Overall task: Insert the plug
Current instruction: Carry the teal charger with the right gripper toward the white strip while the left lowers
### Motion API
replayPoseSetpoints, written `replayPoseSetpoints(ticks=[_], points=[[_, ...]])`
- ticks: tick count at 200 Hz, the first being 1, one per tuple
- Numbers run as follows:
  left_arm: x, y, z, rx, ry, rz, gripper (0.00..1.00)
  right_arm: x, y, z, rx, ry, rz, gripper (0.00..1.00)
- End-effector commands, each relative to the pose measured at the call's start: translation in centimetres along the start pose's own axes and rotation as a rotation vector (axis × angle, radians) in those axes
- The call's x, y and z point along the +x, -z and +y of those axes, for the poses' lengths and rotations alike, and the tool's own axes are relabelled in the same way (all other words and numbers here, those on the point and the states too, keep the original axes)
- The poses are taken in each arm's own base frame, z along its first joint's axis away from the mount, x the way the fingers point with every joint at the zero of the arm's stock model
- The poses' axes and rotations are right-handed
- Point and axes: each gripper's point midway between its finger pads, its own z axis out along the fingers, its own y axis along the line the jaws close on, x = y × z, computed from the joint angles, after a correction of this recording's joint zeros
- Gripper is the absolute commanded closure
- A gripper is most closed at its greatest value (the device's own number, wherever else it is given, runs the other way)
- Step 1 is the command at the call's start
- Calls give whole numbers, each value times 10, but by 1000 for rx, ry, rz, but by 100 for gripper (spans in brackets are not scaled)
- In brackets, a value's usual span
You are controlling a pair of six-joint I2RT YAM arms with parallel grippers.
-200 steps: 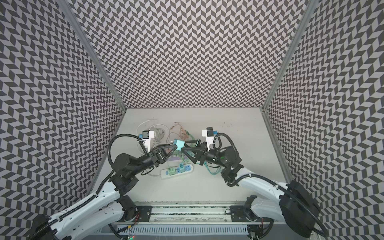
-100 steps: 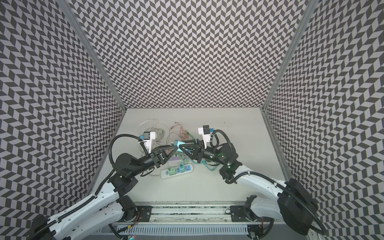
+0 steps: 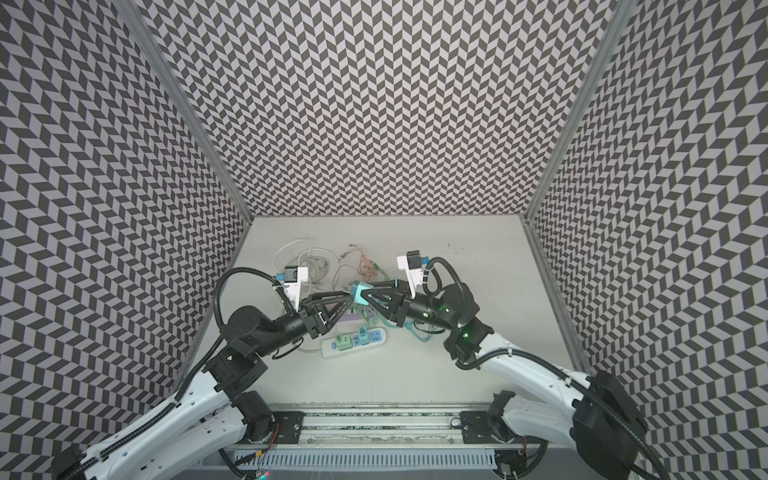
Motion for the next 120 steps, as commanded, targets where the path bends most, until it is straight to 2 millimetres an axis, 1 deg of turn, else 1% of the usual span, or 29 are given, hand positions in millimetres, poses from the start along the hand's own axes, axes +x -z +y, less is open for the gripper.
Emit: replayPoseSetpoints(ticks=[1, 27, 44, 62, 89, 99, 120], points=[[-4, 7, 7, -79, -16, 2, 31, -24, 4, -1, 81, 146, 0, 82], [2, 16, 27, -202, -14, 35, 30, -28, 8, -26, 199, 251, 108, 83], [7, 23, 41, -287, -13, 60, 30, -26, 11, -42, 267, 326, 206, 83], [14, 31, 58, -376, -5, 84, 30, -26, 16, -65, 373, 382, 296, 83], [29, 42, 83, -497, 26, 140, 30, -27, 22, -97, 537, 446, 412, 83], [36, 46, 94, -546, 44, 162, 31, -23, 26, -109, 585, 461, 464, 83], [50, 60, 119, -669, 85, 188, 31, -16, 29, -127, 641, 492, 560, 83]])
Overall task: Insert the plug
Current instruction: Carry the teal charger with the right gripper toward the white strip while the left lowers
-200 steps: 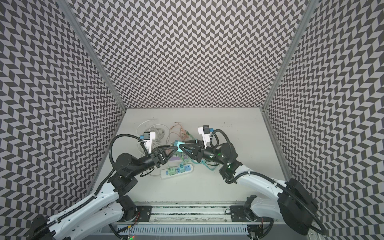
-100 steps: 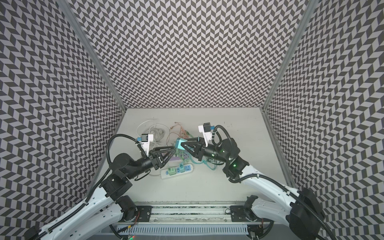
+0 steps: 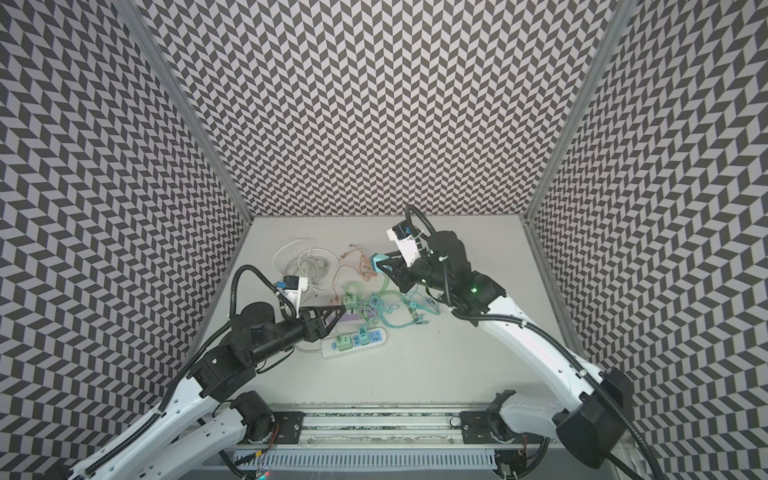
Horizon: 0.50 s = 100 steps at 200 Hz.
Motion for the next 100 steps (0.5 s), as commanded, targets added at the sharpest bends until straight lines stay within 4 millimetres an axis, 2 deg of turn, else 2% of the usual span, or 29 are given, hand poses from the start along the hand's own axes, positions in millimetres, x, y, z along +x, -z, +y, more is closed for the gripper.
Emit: replayPoseSetpoints(ticks=[1, 21, 42, 59, 82, 100], points=[[13, 3, 39, -186, 40, 39, 31, 27, -4, -25, 113, 128, 166, 83], [22, 5, 58, -259, 53, 53, 31, 35, -12, -37, 160, 169, 234, 83], [27, 8, 66, -276, 64, 59, 32, 49, -19, -50, 197, 213, 325, 83], [31, 9, 75, -301, 78, 66, 33, 61, -23, -60, 231, 237, 393, 87], [42, 9, 90, -342, 101, 82, 36, 76, -26, -59, 199, 275, 463, 90], [49, 4, 93, -331, 124, 93, 37, 89, -26, -59, 189, 296, 504, 91]])
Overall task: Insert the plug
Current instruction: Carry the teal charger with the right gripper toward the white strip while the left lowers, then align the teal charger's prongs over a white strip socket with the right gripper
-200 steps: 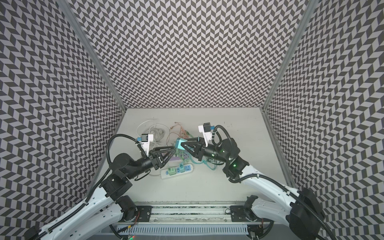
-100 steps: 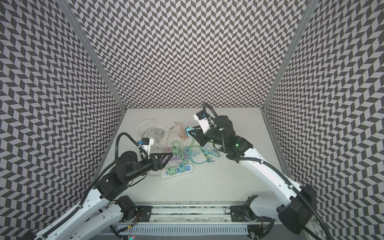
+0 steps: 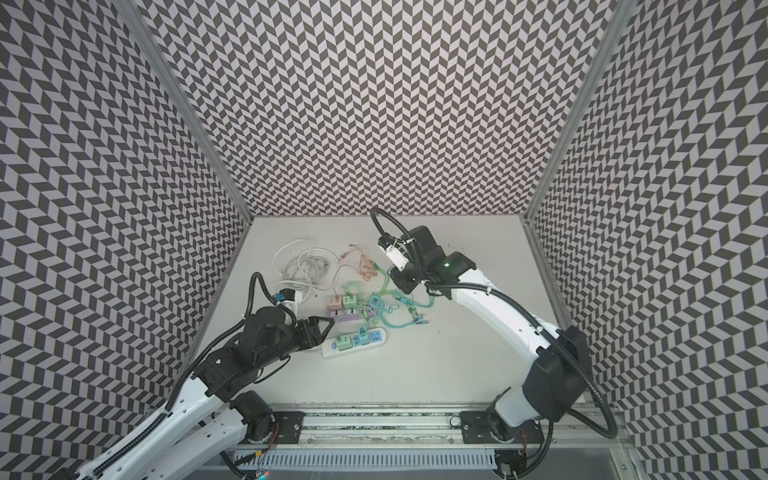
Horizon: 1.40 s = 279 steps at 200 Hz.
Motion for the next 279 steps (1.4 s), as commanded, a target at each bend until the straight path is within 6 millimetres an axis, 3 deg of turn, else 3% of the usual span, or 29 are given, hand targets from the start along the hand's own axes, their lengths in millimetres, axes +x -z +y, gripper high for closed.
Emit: replayPoseSetpoints(ticks=[1, 25, 56, 101, 173, 222, 279], points=[[11, -6, 16, -42, 38, 23, 38, 11, 1, -1, 9, 92, 54, 91], [22, -17, 25, -55, 64, 50, 39, 34, -2, 10, -49, 162, 137, 92], [35, -25, 39, -92, 92, 79, 40, 42, 3, 28, -94, 220, 127, 91], [35, -26, 50, -133, 123, 52, 43, 65, -4, 67, -187, 336, 166, 91], [52, -37, 69, -183, 151, 82, 51, 67, -17, 107, -284, 458, 148, 91], [67, -42, 84, -208, 171, 106, 54, 71, -31, 121, -303, 509, 171, 91], [61, -44, 86, -200, 148, 62, 62, 66, -49, 132, -317, 595, 232, 91]])
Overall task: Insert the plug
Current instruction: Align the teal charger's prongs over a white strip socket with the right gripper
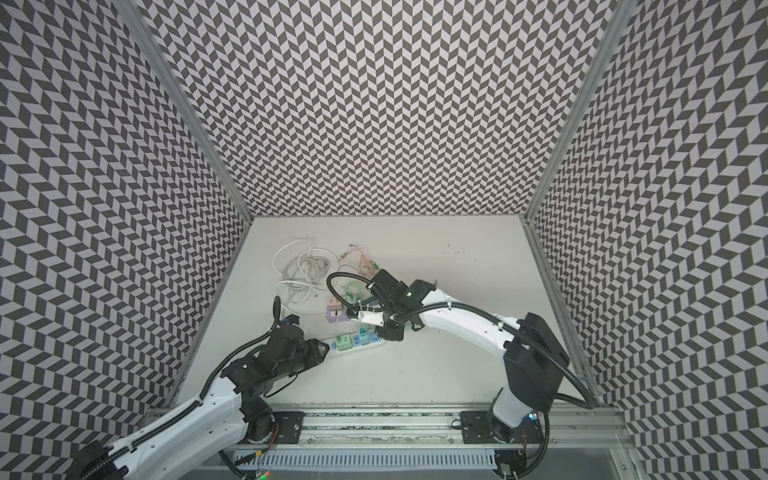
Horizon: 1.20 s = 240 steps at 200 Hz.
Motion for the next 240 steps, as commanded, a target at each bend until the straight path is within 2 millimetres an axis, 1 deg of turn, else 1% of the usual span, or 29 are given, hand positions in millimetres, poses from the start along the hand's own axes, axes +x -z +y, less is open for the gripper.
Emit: replayPoseSetpoints(ticks=[1, 36, 74, 102, 132, 207, 240], points=[[-8, -2, 1, 10, -2, -51, 62, -14, -1, -4, 7, 73, 2, 91], [-5, -6, 4, -5, -18, -41, 64, -14, -13, -3, -5, 104, 67, 91], [-5, -9, 6, -10, -31, -41, 65, -16, -14, -2, -5, 125, 84, 91], [-7, -10, 9, -25, -35, -57, 66, -11, -18, -3, 7, 137, 118, 91], [-10, -11, 11, -34, -36, -68, 68, -11, -23, -3, 9, 144, 132, 91], [-15, -14, 11, -30, -48, -87, 69, -17, -29, 9, -16, 169, 124, 91], [-16, -15, 12, -36, -50, -86, 69, -12, -34, 11, -17, 171, 154, 91]])
